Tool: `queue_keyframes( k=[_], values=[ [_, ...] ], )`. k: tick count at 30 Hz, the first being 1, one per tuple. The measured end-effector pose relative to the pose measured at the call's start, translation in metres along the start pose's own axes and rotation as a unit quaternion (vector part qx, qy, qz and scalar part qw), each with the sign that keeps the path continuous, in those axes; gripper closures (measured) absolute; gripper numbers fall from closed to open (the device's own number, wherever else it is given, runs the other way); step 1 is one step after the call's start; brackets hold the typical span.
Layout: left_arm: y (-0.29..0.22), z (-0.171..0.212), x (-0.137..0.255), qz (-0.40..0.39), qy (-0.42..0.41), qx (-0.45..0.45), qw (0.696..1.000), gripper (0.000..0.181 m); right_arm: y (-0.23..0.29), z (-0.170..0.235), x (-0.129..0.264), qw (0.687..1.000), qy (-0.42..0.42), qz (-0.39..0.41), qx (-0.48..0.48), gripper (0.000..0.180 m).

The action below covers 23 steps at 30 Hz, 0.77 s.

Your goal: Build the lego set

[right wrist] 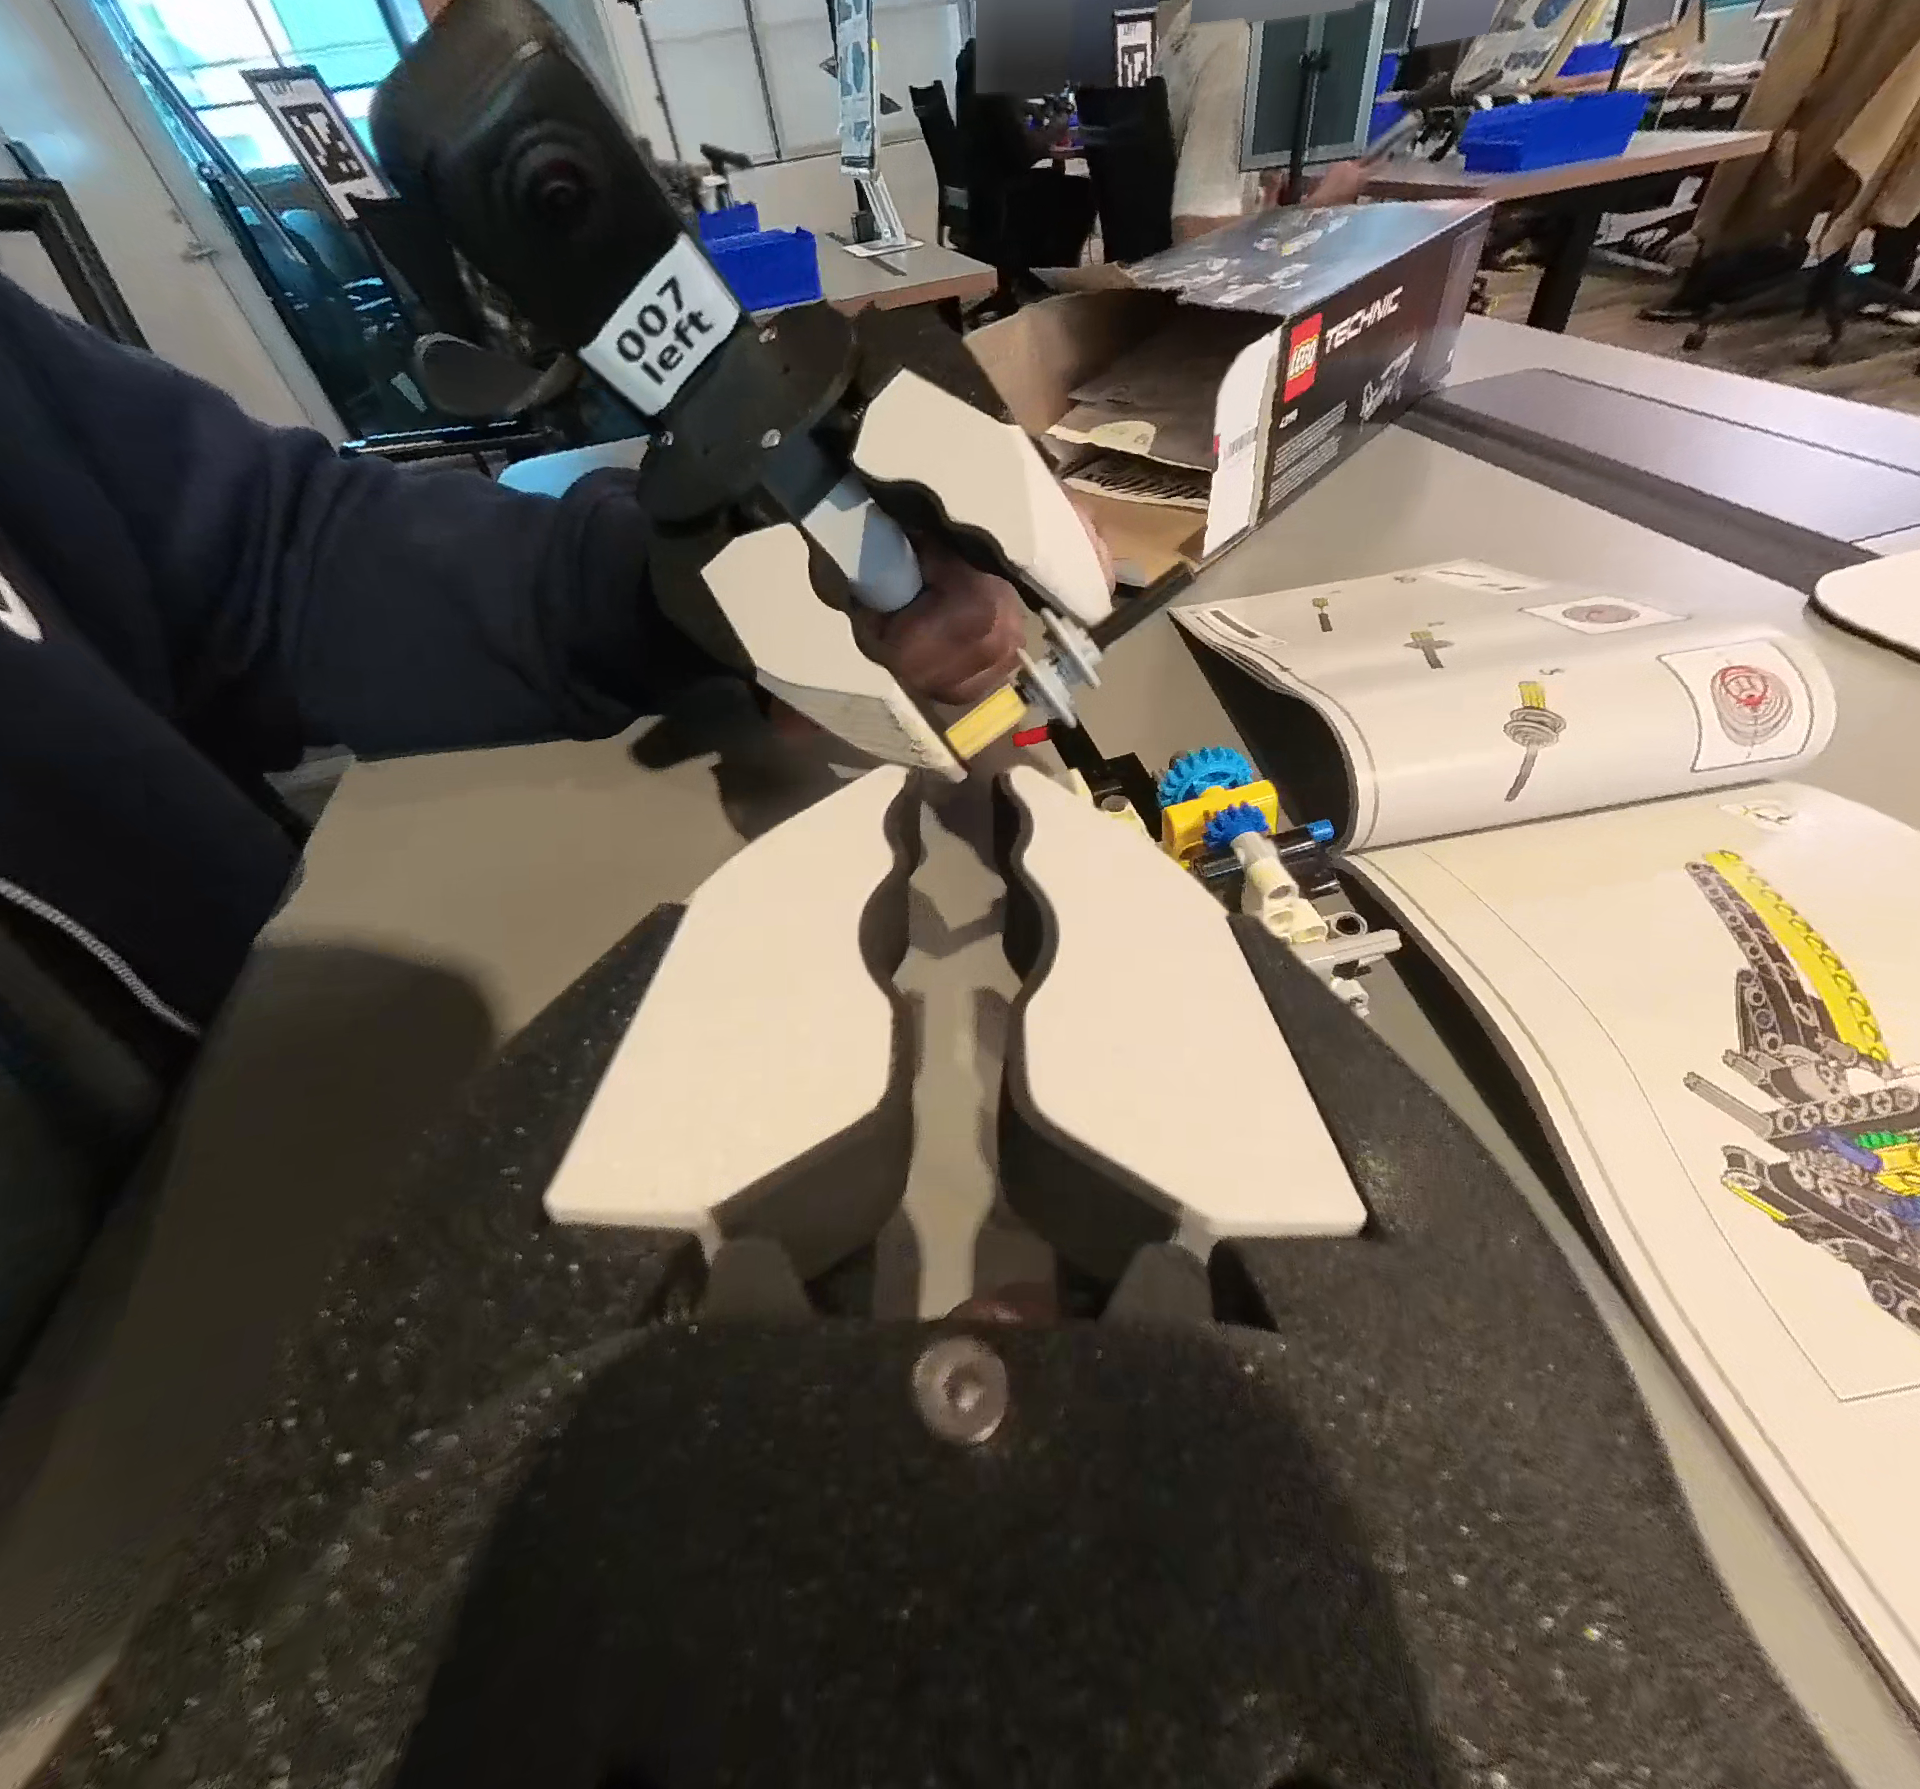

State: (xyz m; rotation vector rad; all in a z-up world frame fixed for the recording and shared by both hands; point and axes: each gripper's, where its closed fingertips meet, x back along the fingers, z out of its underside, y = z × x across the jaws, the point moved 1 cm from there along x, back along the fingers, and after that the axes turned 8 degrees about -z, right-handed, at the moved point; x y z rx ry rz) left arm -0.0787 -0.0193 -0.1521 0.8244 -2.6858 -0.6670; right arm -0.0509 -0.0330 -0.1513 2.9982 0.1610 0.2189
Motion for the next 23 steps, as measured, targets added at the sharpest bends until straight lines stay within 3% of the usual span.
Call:
queue_keyframes(
  k=[23],
  values=[
    [0.013,-0.002,-0.002,-0.068,-0.016,-0.001,0.998,0.147,-0.006,0.007,0.001,0.999,0.021,0.006,-0.042,0.166]
  ],
)
